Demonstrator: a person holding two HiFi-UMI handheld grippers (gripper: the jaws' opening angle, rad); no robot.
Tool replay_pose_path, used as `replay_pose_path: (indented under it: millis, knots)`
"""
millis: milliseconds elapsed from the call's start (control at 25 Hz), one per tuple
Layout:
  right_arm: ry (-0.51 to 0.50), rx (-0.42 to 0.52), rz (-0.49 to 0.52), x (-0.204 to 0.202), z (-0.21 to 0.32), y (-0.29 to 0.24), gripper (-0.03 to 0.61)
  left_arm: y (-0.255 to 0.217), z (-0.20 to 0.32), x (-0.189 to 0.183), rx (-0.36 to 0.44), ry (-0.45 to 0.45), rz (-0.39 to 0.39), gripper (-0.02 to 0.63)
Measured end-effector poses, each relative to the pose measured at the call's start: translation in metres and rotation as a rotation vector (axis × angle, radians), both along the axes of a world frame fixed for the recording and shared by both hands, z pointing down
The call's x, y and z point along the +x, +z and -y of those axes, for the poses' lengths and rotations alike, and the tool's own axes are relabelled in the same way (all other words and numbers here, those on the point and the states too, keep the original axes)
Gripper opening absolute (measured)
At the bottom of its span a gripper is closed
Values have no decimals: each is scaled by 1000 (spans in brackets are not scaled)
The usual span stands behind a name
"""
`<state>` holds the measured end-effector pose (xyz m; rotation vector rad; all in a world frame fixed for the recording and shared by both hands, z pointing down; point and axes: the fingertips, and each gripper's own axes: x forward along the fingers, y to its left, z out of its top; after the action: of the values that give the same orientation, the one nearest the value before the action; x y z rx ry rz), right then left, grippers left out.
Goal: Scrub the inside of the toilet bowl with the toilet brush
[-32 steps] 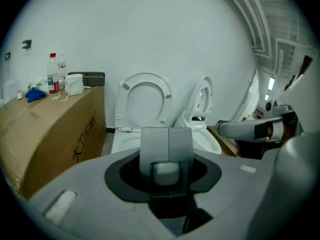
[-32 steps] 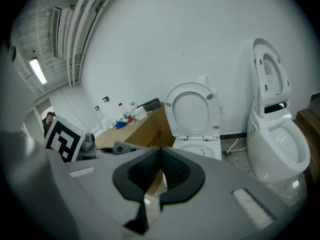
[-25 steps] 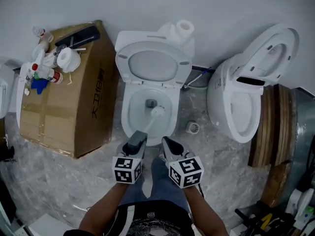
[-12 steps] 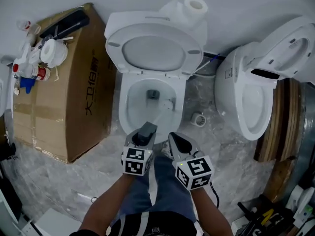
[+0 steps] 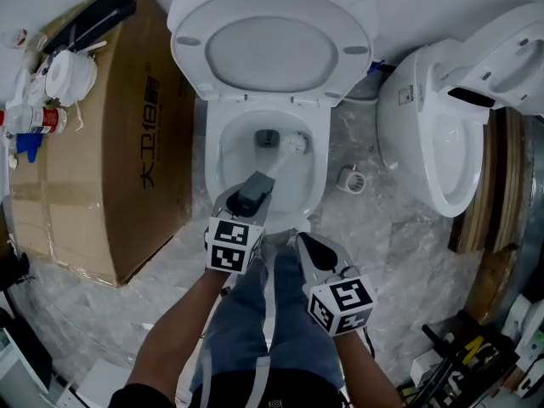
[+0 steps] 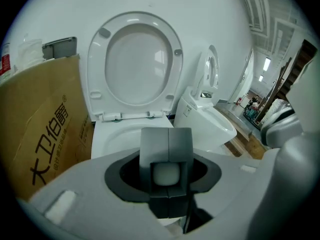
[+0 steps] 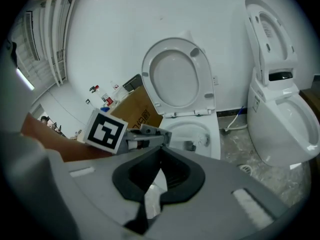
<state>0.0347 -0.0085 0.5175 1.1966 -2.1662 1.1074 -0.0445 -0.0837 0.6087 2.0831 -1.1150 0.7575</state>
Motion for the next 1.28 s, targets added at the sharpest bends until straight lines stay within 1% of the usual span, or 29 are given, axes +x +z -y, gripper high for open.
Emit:
replay_pose_path:
  millis: [160, 440, 800, 1080, 1280]
  knots:
    - [10, -7, 0, -8, -7, 9, -2, 10, 15, -10, 21, 3, 27, 175]
    - [0, 15, 17, -29, 1, 15, -2, 11, 23, -39, 38, -43, 68, 175]
    - [-19, 2, 23, -40, -5, 21, -2, 6, 18, -89, 51, -148, 123, 175]
    - [-25, 8, 31, -51, -1, 21, -2, -3, -13, -117, 26, -167, 158, 175]
    - [-26, 27, 36, -58, 8, 16, -2, -7, -50, -125, -18, -168, 151, 175]
